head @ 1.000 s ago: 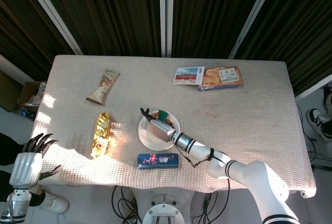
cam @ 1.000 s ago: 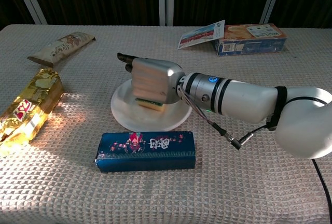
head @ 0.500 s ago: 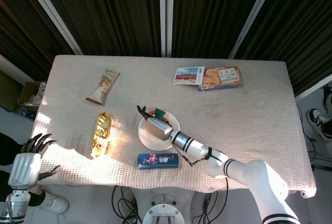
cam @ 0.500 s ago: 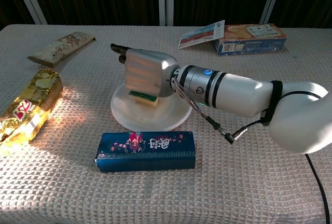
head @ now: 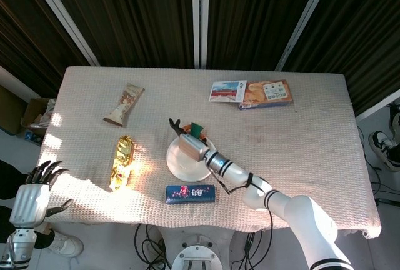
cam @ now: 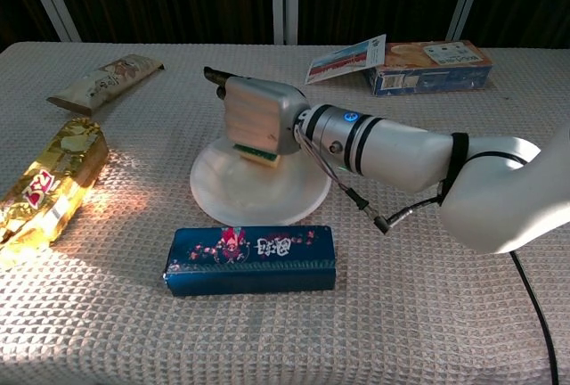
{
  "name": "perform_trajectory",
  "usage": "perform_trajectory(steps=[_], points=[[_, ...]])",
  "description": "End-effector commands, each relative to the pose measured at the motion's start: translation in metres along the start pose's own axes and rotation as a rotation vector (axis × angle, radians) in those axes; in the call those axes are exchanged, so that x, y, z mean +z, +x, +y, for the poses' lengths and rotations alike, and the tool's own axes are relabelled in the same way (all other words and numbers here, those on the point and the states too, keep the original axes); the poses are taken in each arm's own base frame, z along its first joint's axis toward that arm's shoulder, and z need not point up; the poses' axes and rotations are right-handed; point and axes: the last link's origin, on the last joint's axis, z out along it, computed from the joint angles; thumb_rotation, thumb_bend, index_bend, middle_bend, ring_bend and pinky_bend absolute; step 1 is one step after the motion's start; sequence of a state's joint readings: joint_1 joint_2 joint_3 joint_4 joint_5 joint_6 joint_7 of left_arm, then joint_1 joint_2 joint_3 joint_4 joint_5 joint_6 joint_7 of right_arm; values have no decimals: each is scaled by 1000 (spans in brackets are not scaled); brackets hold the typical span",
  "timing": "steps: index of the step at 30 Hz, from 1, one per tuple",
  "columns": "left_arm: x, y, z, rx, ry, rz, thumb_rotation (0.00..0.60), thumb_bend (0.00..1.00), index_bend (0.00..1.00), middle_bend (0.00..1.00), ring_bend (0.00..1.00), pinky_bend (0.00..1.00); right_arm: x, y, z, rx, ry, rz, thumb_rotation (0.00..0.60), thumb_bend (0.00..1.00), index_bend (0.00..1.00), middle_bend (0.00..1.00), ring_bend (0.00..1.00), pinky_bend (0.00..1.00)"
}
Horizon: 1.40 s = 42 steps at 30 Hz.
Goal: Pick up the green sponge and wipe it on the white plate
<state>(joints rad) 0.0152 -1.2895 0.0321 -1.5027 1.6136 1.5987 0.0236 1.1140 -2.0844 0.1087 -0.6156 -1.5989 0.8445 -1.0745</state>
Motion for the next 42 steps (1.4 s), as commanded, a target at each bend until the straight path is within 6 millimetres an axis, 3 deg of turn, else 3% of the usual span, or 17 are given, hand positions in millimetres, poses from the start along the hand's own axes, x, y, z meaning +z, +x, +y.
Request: perform_trajectory(steps=[1, 8, 12, 25, 29, 33, 37, 42], points=[[0, 0, 0, 0, 1, 1, 600, 70, 285, 178, 126, 180, -1, 3, 5, 11, -12, 19, 600, 350, 653, 486, 211, 0], [0, 0, 1, -2, -2, 3, 600, 70, 285, 178, 126, 180, 1, 29, -8, 55, 30, 86, 600, 349, 653, 486, 210, 0], [-2, 0, -1, 0, 7, -1, 600, 70, 285, 178, 126, 180, 2, 33, -18, 46, 53, 91, 600, 349, 653, 486, 211, 0], [-1, 1, 1, 4, -3, 2, 600, 70, 284, 178, 126, 180, -6, -5, 5, 4, -35, 2, 600, 349, 653, 487, 211, 0], [0, 3, 2, 4, -10, 8, 600, 70, 285, 178, 126, 180, -15, -15, 25, 88, -113, -14, 600, 349, 653, 486, 211, 0], [0, 3, 3, 3, -15, 10, 600, 70, 284, 178, 126, 180, -31, -38, 46, 253, -226, -108, 600, 348, 639, 485, 210, 0], [1, 3, 5, 3, -20, 13, 600, 70, 284, 178, 126, 180, -47, -62, 52, 382, -276, -216, 600, 347, 551, 454, 192, 0], [1, 4, 8, 6, -27, 14, 600, 70, 284, 178, 126, 180, -59, -80, 42, 506, -252, -334, 600, 340, 276, 313, 112, 0]])
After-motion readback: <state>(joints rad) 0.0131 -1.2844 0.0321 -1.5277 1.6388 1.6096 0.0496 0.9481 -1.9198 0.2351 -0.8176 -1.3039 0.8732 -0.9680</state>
